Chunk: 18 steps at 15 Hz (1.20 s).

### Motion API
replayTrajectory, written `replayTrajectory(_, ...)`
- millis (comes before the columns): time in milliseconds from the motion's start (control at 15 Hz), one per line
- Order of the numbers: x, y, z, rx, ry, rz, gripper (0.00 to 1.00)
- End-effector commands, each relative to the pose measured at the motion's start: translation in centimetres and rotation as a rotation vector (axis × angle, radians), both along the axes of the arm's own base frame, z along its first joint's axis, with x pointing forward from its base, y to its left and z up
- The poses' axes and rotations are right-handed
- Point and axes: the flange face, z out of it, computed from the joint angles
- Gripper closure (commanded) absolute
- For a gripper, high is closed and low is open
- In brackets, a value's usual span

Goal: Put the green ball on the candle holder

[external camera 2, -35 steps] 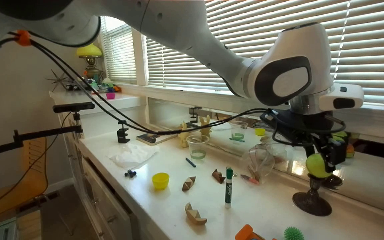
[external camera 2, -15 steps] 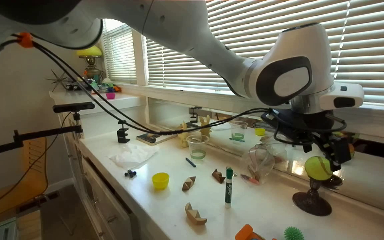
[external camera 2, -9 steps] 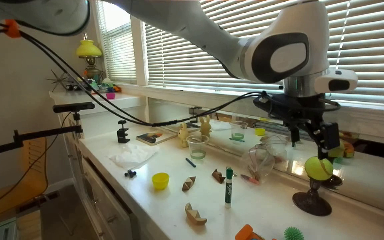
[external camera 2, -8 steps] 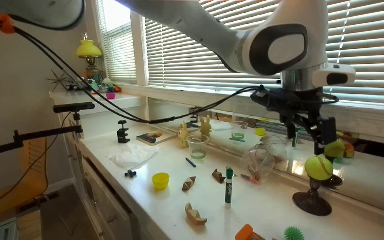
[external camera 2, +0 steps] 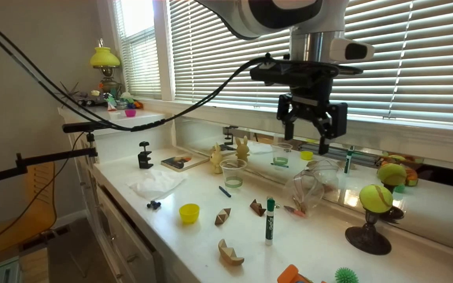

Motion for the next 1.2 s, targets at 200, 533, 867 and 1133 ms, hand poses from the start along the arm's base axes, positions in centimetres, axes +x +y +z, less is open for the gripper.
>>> replayTrajectory(200, -5.6, 6.5, -1.1, -0.001, 0.010, 0.130, 0.00)
replayTrajectory(533, -7.1, 9.5, -3.8, -0.097, -0.017, 0.128, 0.00)
replayTrajectory(867, -8.5, 10.4, -5.4, -0.146, 0.059, 0.092, 0.00)
replayTrajectory(1133, -8.7, 10.4, -5.8, -0.126, 0.070, 0.079, 0.00)
